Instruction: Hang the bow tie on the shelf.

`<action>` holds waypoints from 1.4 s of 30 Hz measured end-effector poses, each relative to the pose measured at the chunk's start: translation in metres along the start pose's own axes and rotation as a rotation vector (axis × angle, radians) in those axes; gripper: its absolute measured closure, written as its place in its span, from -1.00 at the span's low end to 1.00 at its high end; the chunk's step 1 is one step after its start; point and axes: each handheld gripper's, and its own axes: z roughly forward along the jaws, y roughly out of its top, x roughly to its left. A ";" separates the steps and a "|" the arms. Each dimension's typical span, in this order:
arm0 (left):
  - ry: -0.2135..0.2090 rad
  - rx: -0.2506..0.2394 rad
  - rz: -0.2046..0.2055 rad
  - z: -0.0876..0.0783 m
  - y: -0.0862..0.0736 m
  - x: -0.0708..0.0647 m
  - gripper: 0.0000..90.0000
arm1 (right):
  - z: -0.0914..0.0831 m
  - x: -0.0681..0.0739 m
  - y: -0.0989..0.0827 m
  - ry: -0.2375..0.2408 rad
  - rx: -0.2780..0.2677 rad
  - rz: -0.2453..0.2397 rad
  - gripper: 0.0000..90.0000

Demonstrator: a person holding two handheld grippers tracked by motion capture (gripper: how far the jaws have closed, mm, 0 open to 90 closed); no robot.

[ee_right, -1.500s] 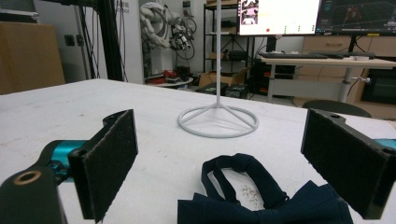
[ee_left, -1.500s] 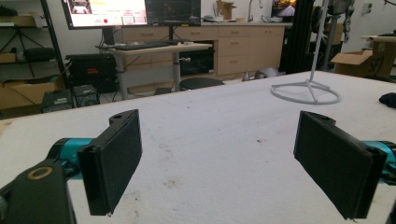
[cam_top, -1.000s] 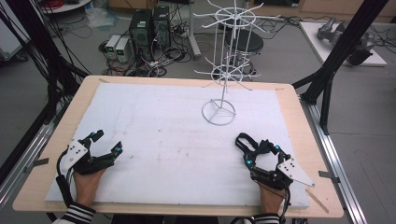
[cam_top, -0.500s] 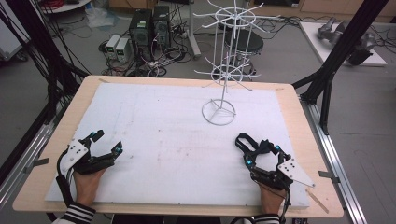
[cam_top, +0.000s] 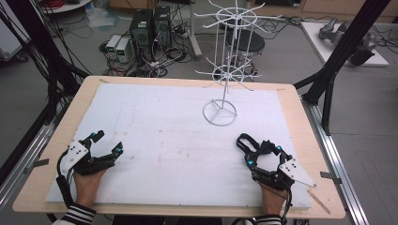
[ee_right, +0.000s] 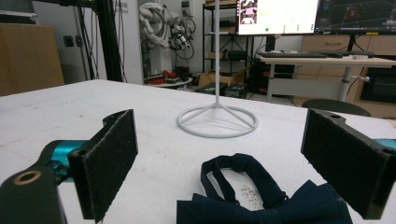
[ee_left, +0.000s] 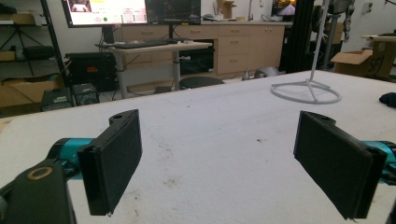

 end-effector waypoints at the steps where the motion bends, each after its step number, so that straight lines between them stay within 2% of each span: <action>1: 0.000 0.001 0.001 0.000 0.000 0.000 -0.65 | 0.000 0.000 0.000 -0.001 0.004 0.009 -0.78; 9: -0.001 -0.001 0.000 0.000 0.000 0.000 -0.65 | 0.000 -0.001 0.004 -0.002 0.018 0.025 -0.78; 15: -0.001 -0.002 0.000 0.000 0.000 0.000 -0.65 | 0.002 -0.002 0.014 0.006 0.020 0.009 -0.78; 22: 0.000 -0.007 -0.004 0.000 0.000 0.000 -0.65 | 0.004 -0.004 0.023 0.017 0.049 0.005 -0.78; 27: 0.001 -0.007 -0.004 0.000 0.000 0.000 -0.65 | 0.007 -0.006 0.033 0.019 0.082 -0.003 -0.78; 31: 0.001 -0.007 -0.005 0.000 0.000 0.000 -0.65 | 0.009 -0.011 0.041 0.022 0.122 -0.003 -0.78; 32: 0.001 -0.007 -0.005 0.000 0.000 0.000 -0.65 | 0.010 -0.014 0.045 0.026 0.148 0.003 -0.78; 33: 0.001 -0.007 -0.005 0.000 0.000 0.000 -0.65 | 0.010 -0.014 0.045 0.026 0.148 0.003 -0.78; 42: 0.002 -0.008 -0.005 0.000 0.000 0.000 -0.65 | 0.021 -0.022 0.061 0.071 0.250 0.006 -0.78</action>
